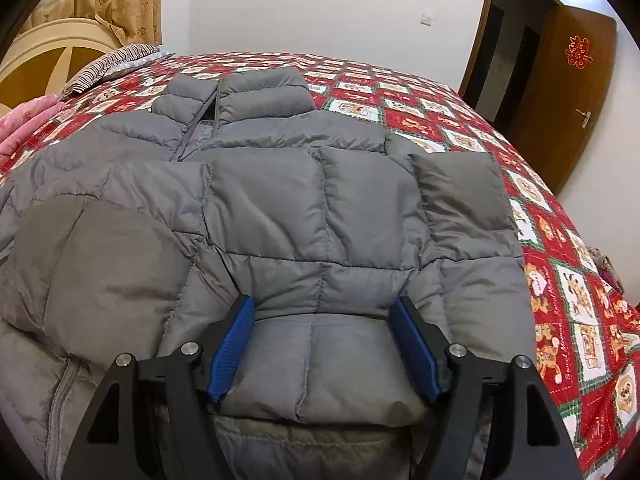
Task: Fold large clothes
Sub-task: 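Reach the left tool to the other sleeve and close on its cuff, then fold the held sleeve across the jacket front and open the left tool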
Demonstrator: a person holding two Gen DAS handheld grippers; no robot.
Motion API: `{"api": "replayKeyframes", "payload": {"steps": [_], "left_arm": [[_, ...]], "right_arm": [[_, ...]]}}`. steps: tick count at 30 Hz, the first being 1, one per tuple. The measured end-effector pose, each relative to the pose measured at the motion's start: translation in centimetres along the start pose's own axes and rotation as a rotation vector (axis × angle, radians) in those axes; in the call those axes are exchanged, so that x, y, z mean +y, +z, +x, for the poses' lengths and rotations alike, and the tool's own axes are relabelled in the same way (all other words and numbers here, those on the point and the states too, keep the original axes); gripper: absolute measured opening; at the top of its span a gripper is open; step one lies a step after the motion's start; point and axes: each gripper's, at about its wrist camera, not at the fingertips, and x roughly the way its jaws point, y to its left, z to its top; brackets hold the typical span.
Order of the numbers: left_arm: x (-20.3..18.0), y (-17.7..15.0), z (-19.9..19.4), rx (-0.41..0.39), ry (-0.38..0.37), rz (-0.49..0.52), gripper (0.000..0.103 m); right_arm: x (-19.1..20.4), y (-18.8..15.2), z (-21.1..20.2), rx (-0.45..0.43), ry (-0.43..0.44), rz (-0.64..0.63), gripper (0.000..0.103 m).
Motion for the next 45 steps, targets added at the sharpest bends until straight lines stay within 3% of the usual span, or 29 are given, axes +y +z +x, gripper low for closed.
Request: {"api": "replayKeyframes", "payload": {"steps": [1,2,3,5,10,13,17,19,25,29,33,37,40,42,45], "left_arm": [[0.0,-0.2,0.0,-0.009,0.009,0.005,0.088],[0.0,-0.3,-0.2,-0.033,0.019,0.015,0.071],[0.2,-0.2,-0.5,-0.052,0.016,0.030,0.040],[1.2,0.4,-1.4,-0.058,-0.015,0.023,0.019],[4.9,4.9,-4.4,-0.209,0.148,-0.018,0.015],[6.6,8.5,-6.2,-0.279,0.176,-0.025,0.015],[5.1,11.6,-7.5,-0.363,0.254,0.057,0.015],[3.4,12.7,-7.9,-0.389,0.245,0.076,0.015],[-5.5,15.0,-10.2,-0.487,0.149,0.195,0.015],[-13.2,14.4,-11.8,-0.536,0.055,0.327,0.015],[-19.9,13.0,-11.0,-0.519,-0.047,0.431,0.015],[-24.9,12.0,-8.5,-0.456,-0.132,0.470,0.015],[-27.6,11.2,-6.6,-0.421,-0.159,0.480,0.030],[-29.0,10.5,-6.3,-0.404,-0.170,0.485,0.073],[-30.0,9.2,-6.7,-0.441,-0.192,0.510,0.085]], "right_arm": [[0.0,0.0,-0.1,-0.002,-0.004,-0.002,0.072],[0.1,-0.1,-0.1,-0.003,-0.008,-0.002,0.072],[0.1,-0.1,-0.1,-0.004,-0.011,-0.003,0.072],[0.3,-0.2,-0.2,-0.007,-0.017,-0.004,0.072],[0.3,-0.1,-0.2,-0.004,-0.022,-0.005,0.073],[0.2,-0.1,-0.8,0.012,0.001,-0.022,0.073],[-0.4,-0.6,-3.7,-0.051,0.005,-0.069,0.073],[-0.7,-0.9,-4.5,-0.061,0.007,-0.088,0.073],[-1.8,-1.8,-4.4,-0.059,-0.038,-0.098,0.073],[-1.7,-2.5,-4.0,-0.047,-0.044,-0.092,0.073],[-1.7,-2.8,-3.5,-0.030,-0.045,-0.091,0.073],[-2.4,-2.9,-3.0,-0.011,-0.030,-0.055,0.077],[-2.5,-3.0,-3.0,-0.015,-0.032,-0.044,0.079],[-2.4,-3.2,-3.0,-0.017,-0.039,-0.046,0.079],[-2.4,-3.2,-2.9,-0.022,-0.041,-0.043,0.079]]}}
